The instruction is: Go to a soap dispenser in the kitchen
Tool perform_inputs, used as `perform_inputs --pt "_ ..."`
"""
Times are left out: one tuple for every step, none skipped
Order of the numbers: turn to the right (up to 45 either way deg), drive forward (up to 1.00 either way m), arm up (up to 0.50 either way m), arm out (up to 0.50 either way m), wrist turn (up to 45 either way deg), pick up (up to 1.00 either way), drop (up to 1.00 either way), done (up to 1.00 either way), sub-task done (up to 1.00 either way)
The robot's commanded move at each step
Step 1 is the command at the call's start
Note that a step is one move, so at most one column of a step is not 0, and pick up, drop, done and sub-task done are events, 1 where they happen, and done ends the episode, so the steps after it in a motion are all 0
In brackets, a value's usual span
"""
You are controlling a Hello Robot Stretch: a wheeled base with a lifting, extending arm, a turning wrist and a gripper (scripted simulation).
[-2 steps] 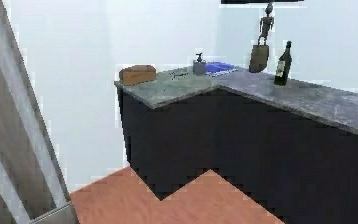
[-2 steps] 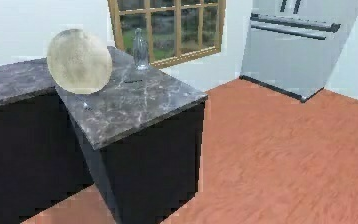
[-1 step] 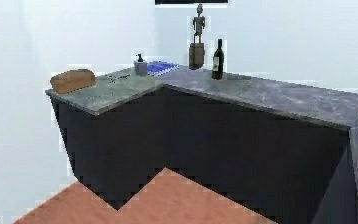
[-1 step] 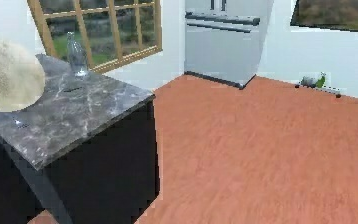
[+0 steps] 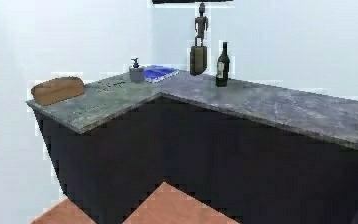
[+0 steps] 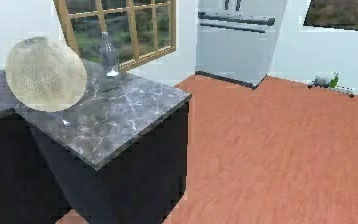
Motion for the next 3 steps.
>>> perform_inputs --pt "0.0 0.65 0.0 0.0 0.0 0.0 0.0 0.0 0.0" --pt "-18.0 0.0 0.0 0.0 0.0 0.0 0.0 0.0 0.0" --pt "0.0 0.0 0.0 0.0 0.0 0.0 0.0 1.0 0.0"
